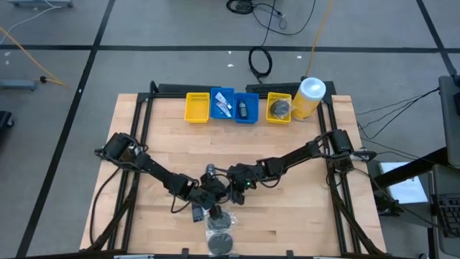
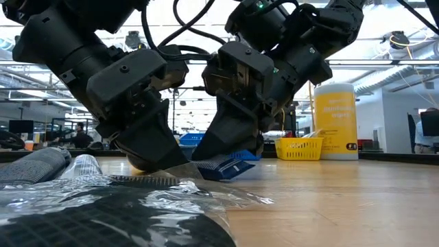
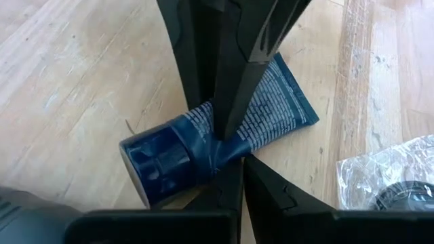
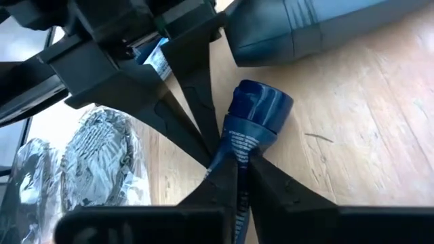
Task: Pick & Place Travel size toiletries
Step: Put the blue shave cream into the left yellow bin
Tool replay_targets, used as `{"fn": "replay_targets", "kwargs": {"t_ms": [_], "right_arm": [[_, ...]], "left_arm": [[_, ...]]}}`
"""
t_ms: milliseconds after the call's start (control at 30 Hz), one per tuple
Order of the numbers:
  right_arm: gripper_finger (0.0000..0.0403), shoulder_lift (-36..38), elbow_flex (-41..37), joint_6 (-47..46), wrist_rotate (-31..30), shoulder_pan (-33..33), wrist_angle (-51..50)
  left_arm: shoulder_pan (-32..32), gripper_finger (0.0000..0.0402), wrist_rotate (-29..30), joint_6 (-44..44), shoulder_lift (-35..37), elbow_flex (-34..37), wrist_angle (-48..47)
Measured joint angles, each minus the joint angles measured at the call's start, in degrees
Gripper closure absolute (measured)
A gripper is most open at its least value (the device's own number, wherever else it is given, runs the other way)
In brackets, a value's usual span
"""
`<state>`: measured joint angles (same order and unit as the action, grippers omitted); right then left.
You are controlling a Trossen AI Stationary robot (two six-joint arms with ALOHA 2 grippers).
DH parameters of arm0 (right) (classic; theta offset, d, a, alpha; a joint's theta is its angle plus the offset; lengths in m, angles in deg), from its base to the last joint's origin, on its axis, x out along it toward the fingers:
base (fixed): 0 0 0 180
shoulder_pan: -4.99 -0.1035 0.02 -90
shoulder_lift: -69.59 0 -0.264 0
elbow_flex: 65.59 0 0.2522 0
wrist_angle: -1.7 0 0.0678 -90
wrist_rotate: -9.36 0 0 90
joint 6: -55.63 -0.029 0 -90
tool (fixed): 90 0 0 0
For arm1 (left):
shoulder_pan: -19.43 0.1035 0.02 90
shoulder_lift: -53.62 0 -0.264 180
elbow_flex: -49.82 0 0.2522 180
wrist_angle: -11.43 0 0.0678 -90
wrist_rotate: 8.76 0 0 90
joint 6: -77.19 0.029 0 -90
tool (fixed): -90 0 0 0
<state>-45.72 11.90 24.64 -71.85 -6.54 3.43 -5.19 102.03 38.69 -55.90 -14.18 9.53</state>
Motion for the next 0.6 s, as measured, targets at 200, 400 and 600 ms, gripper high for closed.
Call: {"fn": "replay_targets", "kwargs": {"t_ms": [200, 400, 600], "right_arm": [[0.0388, 1.43, -0.05, 1.30, 0.71, 0.38, -1.66], [0.0392, 5.45, -0.26, 5.13, 1.32, 0.74, -5.69], [0.0392, 8.72, -0.81, 7.36, -1.00, 1.53, -8.85]], "left_arm": [[0.07, 0.0382, -0.99, -0.42, 0.02, -0.02, 0.06], [0.14, 0.0382, -1.02, -0.59, 0.02, -0.07, 0.17], [1.12, 0.0382, -0.98, -1.32, -0.01, -0.03, 1.43]]}}
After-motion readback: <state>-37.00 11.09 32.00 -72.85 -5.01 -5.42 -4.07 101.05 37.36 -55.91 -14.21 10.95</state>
